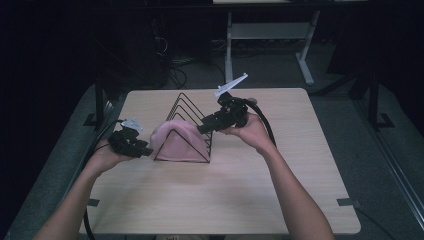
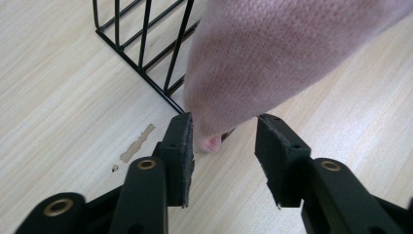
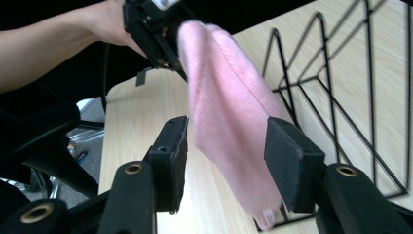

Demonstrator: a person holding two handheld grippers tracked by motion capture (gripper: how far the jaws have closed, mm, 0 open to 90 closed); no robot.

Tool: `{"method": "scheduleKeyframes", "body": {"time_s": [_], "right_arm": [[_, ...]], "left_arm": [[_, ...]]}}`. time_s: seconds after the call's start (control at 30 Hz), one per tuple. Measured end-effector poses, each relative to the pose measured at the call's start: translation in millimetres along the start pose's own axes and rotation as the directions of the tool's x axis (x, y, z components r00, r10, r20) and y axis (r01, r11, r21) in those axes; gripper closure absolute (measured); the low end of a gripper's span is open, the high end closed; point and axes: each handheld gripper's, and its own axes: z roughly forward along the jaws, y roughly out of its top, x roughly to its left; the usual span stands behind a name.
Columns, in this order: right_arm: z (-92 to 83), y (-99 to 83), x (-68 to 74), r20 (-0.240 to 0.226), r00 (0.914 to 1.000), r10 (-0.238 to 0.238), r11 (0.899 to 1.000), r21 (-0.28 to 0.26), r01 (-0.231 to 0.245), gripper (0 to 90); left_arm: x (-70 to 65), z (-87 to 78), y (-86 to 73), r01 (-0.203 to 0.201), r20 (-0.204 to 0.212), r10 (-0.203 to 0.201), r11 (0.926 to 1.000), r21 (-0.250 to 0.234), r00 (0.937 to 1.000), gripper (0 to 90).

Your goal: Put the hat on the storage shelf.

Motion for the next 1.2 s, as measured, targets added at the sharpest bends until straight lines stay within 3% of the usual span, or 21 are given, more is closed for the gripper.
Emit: {"method": "scheduleKeyframes", "body": {"time_s": [0.33,0.6,0.87,1.2], "right_arm": [[-27.5,-19.5,-6.8,0.058,0.9971,0.048,0.999,-0.026,-0.046,40.9],[-40.2,-32.3,-10.3,0.114,0.9916,0.063,0.998,-0.034,-0.059,34.4],[-48.2,-46.7,-16.2,0.146,0.9844,0.098,0.995,-0.032,-0.094,31.9],[-62.4,-63.8,-20.2,0.182,0.974,0.136,0.991,-0.044,-0.13,29.6]], "left_arm": [[-0.9,-2.0,-2.1,0.011,0.026,-0.011,0.9999,-0.009,0.9996,46.2],[-2.0,-7.2,-4.3,0.017,0.01,-0.017,0.9993,-0.033,0.9998,37.1],[0.7,-9.6,-10.5,0.059,0.009,-0.058,0.9975,-0.04,0.9983,29.5],[0.2,-10.4,-13.0,0.063,0.003,-0.063,0.9972,-0.039,0.998,25.8]]}}
